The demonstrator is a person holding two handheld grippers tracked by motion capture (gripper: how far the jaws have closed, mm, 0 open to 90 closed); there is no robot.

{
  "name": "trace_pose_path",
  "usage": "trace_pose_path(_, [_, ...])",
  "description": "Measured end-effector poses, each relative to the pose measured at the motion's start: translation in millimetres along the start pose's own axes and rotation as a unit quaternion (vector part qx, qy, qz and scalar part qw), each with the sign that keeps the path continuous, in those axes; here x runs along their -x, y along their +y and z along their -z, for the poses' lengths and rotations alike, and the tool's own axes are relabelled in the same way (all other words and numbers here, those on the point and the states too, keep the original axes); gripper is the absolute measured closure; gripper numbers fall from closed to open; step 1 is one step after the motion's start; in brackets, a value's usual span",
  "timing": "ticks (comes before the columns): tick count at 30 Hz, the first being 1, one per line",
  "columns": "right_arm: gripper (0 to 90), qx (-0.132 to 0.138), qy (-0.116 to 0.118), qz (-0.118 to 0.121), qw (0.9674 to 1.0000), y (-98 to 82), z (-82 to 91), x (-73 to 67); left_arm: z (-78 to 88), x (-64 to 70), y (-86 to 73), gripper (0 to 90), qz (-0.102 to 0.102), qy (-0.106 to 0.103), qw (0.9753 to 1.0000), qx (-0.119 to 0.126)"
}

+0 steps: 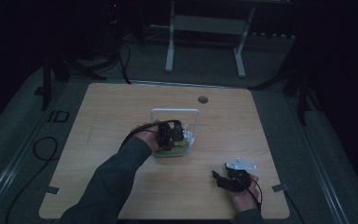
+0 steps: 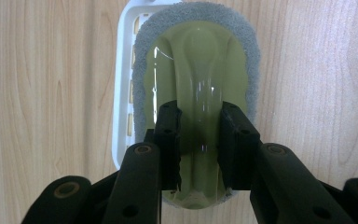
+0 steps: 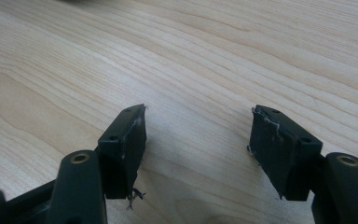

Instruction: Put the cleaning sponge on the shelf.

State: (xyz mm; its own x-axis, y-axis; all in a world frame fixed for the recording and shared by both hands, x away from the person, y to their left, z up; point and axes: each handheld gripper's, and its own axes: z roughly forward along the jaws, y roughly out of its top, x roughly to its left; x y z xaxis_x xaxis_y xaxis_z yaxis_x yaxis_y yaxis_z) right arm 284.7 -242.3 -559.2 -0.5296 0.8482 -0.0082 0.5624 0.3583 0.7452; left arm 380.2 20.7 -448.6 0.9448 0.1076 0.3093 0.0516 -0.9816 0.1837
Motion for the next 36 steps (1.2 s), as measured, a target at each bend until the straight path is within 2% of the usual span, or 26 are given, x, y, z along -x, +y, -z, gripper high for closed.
trace_pose_path(18, [35.7, 0.000, 0.000, 0.000, 1.0000, 0.0, 0.0, -0.1, -3.4, -5.7, 0.2, 71.4, -0.012, 0.000, 0.9999, -0.002])
trace_pose_path(20, [35.7, 0.000, 0.000, 0.000, 1.0000, 0.0, 0.0, 0.0, -3.4, -6.4, -0.5, 71.4, -0.006, -0.001, 1.0000, 0.003])
trace_pose_path(23, [35.7, 0.000, 0.000, 0.000, 1.0000, 0.0, 0.0, 0.0, -1.2, -9.4, -0.2, 71.4, -0.009, 0.002, 1.0000, -0.001])
trace_pose_path(31, [35.7, 0.000, 0.000, 0.001, 1.0000, 0.1, -0.1, 0.1, 2.9, -14.9, 3.3, 71.4, -0.007, 0.010, 0.9999, 0.007])
trace_pose_path(36, [35.7, 0.000, 0.000, 0.001, 1.0000, 0.1, -0.1, 0.1, -1.2, -16.2, 3.6, 71.4, -0.013, 0.011, 0.9999, -0.002])
